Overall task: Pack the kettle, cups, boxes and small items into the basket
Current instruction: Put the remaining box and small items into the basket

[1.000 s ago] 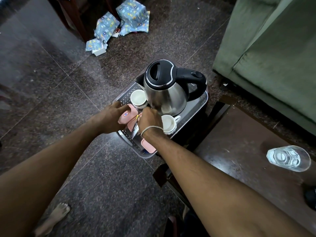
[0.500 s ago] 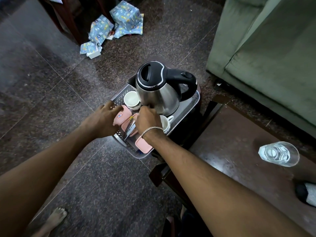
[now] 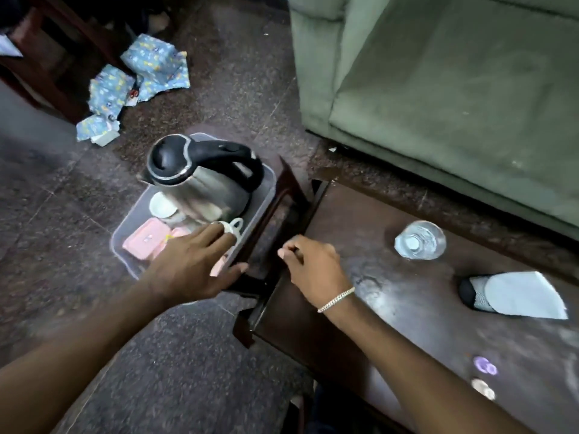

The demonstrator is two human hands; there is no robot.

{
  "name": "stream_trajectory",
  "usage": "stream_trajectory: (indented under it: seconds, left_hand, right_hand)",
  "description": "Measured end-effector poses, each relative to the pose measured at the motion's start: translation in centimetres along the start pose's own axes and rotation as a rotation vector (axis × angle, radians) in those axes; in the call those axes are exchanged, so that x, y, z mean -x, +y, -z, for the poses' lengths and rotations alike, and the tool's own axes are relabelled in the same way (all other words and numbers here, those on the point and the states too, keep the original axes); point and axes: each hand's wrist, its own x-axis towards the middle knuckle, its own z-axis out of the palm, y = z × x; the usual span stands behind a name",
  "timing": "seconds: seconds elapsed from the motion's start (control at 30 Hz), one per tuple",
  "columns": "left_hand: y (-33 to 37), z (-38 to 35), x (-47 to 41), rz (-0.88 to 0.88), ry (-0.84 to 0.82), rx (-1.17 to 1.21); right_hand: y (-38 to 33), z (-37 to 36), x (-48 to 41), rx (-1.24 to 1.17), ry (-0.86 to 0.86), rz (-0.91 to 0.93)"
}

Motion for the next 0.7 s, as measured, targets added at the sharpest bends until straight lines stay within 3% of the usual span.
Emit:
stream_trajectory:
  seconds: [0.37, 0.7]
  left_hand:
    - [19.7, -8.2, -11.6, -0.268, -0.275, 0.227]
    - [38.3, -16.6, -11.7, -0.393, -0.599, 0.275]
  right_hand:
    - [17.6, 11.3, 13.1, 0.138, 0.217, -0.24]
    - [32.1, 17.3, 22.3, 0.118, 0.197, -0.51]
